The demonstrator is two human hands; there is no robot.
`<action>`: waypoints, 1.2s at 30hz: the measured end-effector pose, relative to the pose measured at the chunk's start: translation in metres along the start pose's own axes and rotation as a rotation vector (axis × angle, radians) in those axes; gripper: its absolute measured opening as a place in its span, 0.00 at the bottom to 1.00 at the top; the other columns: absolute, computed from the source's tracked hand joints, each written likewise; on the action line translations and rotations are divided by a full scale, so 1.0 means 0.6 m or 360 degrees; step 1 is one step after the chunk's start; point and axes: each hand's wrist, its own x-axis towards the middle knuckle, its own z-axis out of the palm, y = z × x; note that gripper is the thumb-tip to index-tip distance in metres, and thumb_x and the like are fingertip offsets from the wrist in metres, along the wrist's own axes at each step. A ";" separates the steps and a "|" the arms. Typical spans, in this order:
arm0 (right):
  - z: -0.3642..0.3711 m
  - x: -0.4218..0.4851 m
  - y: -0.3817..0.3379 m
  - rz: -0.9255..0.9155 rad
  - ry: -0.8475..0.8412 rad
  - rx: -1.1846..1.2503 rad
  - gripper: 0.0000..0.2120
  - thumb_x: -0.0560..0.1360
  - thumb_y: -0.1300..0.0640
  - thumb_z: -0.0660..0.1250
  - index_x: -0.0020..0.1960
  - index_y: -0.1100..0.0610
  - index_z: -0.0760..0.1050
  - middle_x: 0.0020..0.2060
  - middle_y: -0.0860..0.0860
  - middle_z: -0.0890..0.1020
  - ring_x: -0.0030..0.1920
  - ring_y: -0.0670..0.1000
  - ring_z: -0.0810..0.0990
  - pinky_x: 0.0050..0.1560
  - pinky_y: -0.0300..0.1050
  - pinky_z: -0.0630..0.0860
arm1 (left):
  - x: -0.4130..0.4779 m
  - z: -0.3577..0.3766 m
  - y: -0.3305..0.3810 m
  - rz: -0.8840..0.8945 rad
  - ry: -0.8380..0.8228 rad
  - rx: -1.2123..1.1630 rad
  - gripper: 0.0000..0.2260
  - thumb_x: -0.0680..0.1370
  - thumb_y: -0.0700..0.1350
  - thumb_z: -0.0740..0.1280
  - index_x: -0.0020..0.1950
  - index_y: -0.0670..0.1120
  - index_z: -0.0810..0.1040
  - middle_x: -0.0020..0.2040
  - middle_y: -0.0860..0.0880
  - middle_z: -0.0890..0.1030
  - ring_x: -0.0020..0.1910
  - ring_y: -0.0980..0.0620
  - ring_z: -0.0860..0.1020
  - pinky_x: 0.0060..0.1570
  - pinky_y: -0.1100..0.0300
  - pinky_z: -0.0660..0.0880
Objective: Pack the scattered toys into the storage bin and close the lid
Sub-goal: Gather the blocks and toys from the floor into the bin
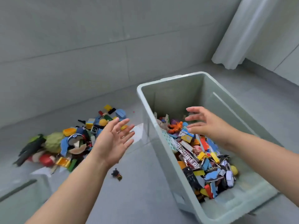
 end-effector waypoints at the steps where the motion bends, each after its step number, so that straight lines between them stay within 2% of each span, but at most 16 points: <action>1: 0.027 0.009 -0.028 -0.0055 -0.0058 -0.0074 0.26 0.72 0.68 0.68 0.64 0.49 0.66 0.55 0.51 0.76 0.47 0.47 0.80 0.44 0.37 0.76 | -0.007 -0.051 0.014 0.0052 0.0153 0.0043 0.20 0.80 0.53 0.55 0.68 0.46 0.71 0.67 0.42 0.73 0.70 0.43 0.67 0.69 0.48 0.61; 3: 0.091 0.037 -0.070 -0.0169 -0.0174 -0.0276 0.23 0.72 0.66 0.69 0.62 0.49 0.68 0.52 0.49 0.77 0.43 0.47 0.79 0.41 0.35 0.76 | -0.016 -0.151 0.031 0.0097 0.0447 0.0033 0.20 0.81 0.52 0.54 0.69 0.46 0.69 0.70 0.43 0.70 0.73 0.44 0.63 0.71 0.48 0.55; 6: 0.213 0.098 -0.092 -0.0231 -0.0439 -0.0631 0.17 0.72 0.63 0.69 0.58 0.50 0.72 0.48 0.47 0.77 0.42 0.48 0.76 0.36 0.34 0.75 | -0.015 -0.268 0.027 0.0124 0.0771 -0.0021 0.18 0.81 0.51 0.53 0.66 0.45 0.71 0.71 0.43 0.69 0.73 0.43 0.62 0.72 0.48 0.53; 9: 0.359 0.158 -0.033 -0.0095 -0.0675 -0.1056 0.16 0.72 0.60 0.70 0.58 0.54 0.73 0.50 0.51 0.77 0.46 0.50 0.77 0.44 0.41 0.75 | 0.009 -0.353 -0.011 -0.0002 0.0942 -0.0006 0.20 0.82 0.51 0.54 0.71 0.44 0.66 0.69 0.42 0.71 0.70 0.42 0.66 0.71 0.48 0.57; 12: 0.488 0.187 0.106 0.0111 -0.0635 -0.1376 0.23 0.71 0.53 0.70 0.63 0.55 0.69 0.59 0.54 0.73 0.55 0.55 0.76 0.54 0.47 0.76 | 0.037 -0.396 -0.069 -0.0144 0.0889 -0.0055 0.20 0.82 0.51 0.53 0.69 0.42 0.67 0.65 0.41 0.74 0.65 0.42 0.71 0.69 0.48 0.62; 14: 0.541 0.183 0.203 0.0197 -0.0533 -0.1341 0.30 0.71 0.50 0.70 0.68 0.54 0.62 0.63 0.55 0.68 0.60 0.57 0.73 0.58 0.50 0.74 | 0.052 -0.416 -0.109 -0.0178 0.0804 -0.0154 0.20 0.82 0.52 0.54 0.67 0.41 0.69 0.62 0.41 0.76 0.60 0.42 0.74 0.65 0.48 0.65; 16: 0.565 0.182 0.270 0.0097 -0.0327 -0.1225 0.25 0.72 0.52 0.68 0.66 0.55 0.65 0.62 0.55 0.68 0.61 0.57 0.72 0.59 0.47 0.72 | 0.057 -0.431 -0.143 -0.0181 0.0737 -0.0268 0.20 0.81 0.52 0.54 0.66 0.41 0.71 0.62 0.41 0.76 0.59 0.42 0.74 0.62 0.49 0.67; 19: 0.583 0.174 0.294 0.0039 0.0030 -0.0777 0.17 0.73 0.56 0.67 0.61 0.56 0.71 0.56 0.55 0.75 0.53 0.54 0.76 0.52 0.41 0.70 | 0.052 -0.449 -0.174 -0.0226 0.0690 -0.0317 0.19 0.81 0.54 0.54 0.64 0.43 0.72 0.62 0.41 0.76 0.62 0.41 0.73 0.66 0.47 0.66; 21: 0.605 0.153 0.275 -0.0011 0.0053 -0.0471 0.16 0.73 0.56 0.69 0.59 0.55 0.73 0.51 0.52 0.78 0.42 0.49 0.76 0.43 0.37 0.70 | 0.049 -0.455 -0.184 -0.0240 0.0656 -0.0356 0.20 0.81 0.55 0.53 0.64 0.45 0.72 0.62 0.43 0.76 0.62 0.41 0.73 0.66 0.45 0.66; 23: 0.628 0.130 0.246 -0.0158 -0.0133 -0.0303 0.16 0.71 0.54 0.71 0.57 0.51 0.73 0.47 0.48 0.77 0.38 0.46 0.74 0.38 0.32 0.70 | 0.053 -0.452 -0.187 -0.0200 0.0600 -0.0457 0.20 0.81 0.55 0.53 0.63 0.45 0.73 0.61 0.43 0.77 0.61 0.41 0.75 0.62 0.44 0.70; 24: 0.633 0.127 0.236 -0.0229 -0.0189 -0.0296 0.16 0.71 0.52 0.71 0.58 0.49 0.73 0.47 0.46 0.76 0.39 0.45 0.74 0.38 0.30 0.70 | 0.056 -0.449 -0.186 -0.0177 0.0597 -0.0519 0.19 0.82 0.54 0.52 0.62 0.44 0.74 0.59 0.43 0.78 0.58 0.42 0.77 0.58 0.45 0.73; 26: 0.627 0.158 0.227 -0.0288 0.0004 -0.0340 0.16 0.72 0.50 0.69 0.59 0.50 0.73 0.51 0.47 0.74 0.43 0.45 0.74 0.42 0.32 0.71 | 0.065 -0.444 -0.186 -0.0141 0.0618 -0.0618 0.18 0.82 0.51 0.53 0.60 0.43 0.76 0.53 0.44 0.81 0.50 0.45 0.79 0.52 0.50 0.75; 28: 0.604 0.210 0.236 -0.0116 0.0280 -0.0475 0.19 0.74 0.51 0.67 0.63 0.54 0.72 0.59 0.52 0.72 0.52 0.50 0.76 0.53 0.40 0.73 | 0.071 -0.445 -0.186 -0.0126 0.0635 -0.0681 0.16 0.82 0.49 0.54 0.57 0.42 0.77 0.48 0.44 0.80 0.43 0.47 0.78 0.46 0.54 0.76; 30: 0.589 0.247 0.260 0.0072 0.0278 -0.0677 0.22 0.74 0.52 0.68 0.66 0.57 0.70 0.63 0.55 0.69 0.59 0.54 0.75 0.60 0.46 0.70 | 0.074 -0.448 -0.187 -0.0126 0.0608 -0.0727 0.17 0.82 0.50 0.54 0.56 0.42 0.78 0.47 0.44 0.79 0.43 0.46 0.78 0.45 0.53 0.77; 33: 0.589 0.257 0.296 -0.0002 0.0187 -0.0894 0.18 0.74 0.54 0.67 0.62 0.58 0.73 0.60 0.55 0.71 0.59 0.55 0.73 0.57 0.45 0.69 | 0.076 -0.451 -0.191 -0.0131 0.0555 -0.0772 0.19 0.81 0.53 0.55 0.58 0.42 0.77 0.51 0.42 0.79 0.48 0.44 0.78 0.48 0.48 0.76; 36: 0.588 0.240 0.300 0.0095 0.0336 -0.0677 0.17 0.72 0.55 0.68 0.60 0.56 0.72 0.57 0.55 0.74 0.52 0.55 0.76 0.51 0.43 0.70 | 0.080 -0.458 -0.194 -0.0132 0.0522 -0.0798 0.21 0.80 0.57 0.55 0.60 0.44 0.76 0.54 0.41 0.79 0.52 0.42 0.78 0.53 0.44 0.75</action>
